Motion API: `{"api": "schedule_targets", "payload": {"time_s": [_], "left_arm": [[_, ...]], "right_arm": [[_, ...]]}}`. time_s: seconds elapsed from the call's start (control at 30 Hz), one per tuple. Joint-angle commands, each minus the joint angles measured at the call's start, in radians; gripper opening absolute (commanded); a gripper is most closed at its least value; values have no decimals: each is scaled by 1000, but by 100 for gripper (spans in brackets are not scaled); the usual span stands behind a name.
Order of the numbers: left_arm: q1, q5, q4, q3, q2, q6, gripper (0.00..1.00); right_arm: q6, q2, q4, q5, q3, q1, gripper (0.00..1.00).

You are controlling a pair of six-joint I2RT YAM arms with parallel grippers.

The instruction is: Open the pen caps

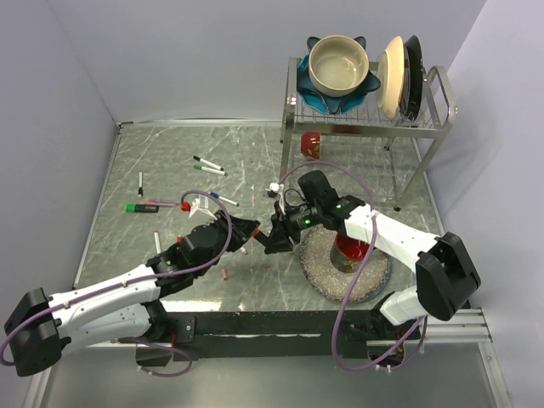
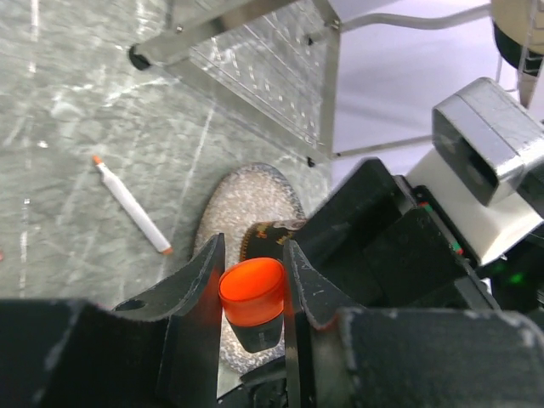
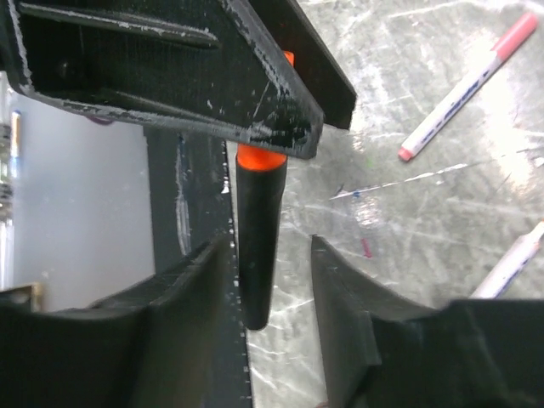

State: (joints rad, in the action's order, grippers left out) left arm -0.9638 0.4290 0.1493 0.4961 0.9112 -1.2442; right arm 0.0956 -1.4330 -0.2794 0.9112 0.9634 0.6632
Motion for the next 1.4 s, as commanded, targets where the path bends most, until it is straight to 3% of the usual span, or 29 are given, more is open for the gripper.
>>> {"api": "schedule_targets", "payload": {"time_s": [0.0, 0.1, 0.17, 0.2, 0.23, 0.33, 0.37, 0.43, 0.47, 0.57, 0.7, 0.77, 0.97, 1.07, 1.23, 1.37], "left_arm": [[-1, -58, 137, -14, 14, 8, 1], [0, -84, 177, -11, 49, 6, 1], [-1, -91, 187, -7, 64, 9, 1], [-1, -87, 184, -2, 66, 9, 1], [0, -69, 167, 2, 64, 12, 1], [43, 77, -46, 70, -6, -10, 1], [135, 82, -141, 97, -27, -14, 1], [264, 24, -139, 93, -98, 28, 1], [386, -14, -126, 84, -116, 35, 1], [547, -145, -143, 94, -149, 71, 1], [593, -202, -146, 85, -166, 91, 1], [596, -223, -174, 70, -173, 86, 1], [596, -312, -307, 20, -158, 55, 1], [596, -355, -399, -17, -143, 23, 1], [596, -392, -533, -41, -89, -6, 1], [596, -417, -591, -50, -49, -8, 1]], "right_arm": [[21, -10, 2, 40, 41, -1, 61], [16, -12, 3, 34, 43, -1, 61], [6, -10, 9, 29, 41, -1, 55], [6, -14, 9, 34, 43, -2, 24], [6, -14, 5, 31, 44, -2, 1], [10, -12, -6, 18, 44, 4, 0], [9, -12, -9, 9, 46, 7, 0], [15, -15, -18, 8, 47, 15, 0], [13, -18, -21, 9, 47, 18, 0], [18, -20, -29, 0, 49, 19, 0], [10, -21, -21, -20, 49, 19, 0], [-9, -18, 2, -99, 41, 19, 0], [-45, -75, 26, -531, 50, 19, 0], [-10, -128, -6, -656, 78, 22, 0], [47, -185, -50, -747, 109, 35, 0], [67, -245, -76, -793, 127, 47, 9]]}}
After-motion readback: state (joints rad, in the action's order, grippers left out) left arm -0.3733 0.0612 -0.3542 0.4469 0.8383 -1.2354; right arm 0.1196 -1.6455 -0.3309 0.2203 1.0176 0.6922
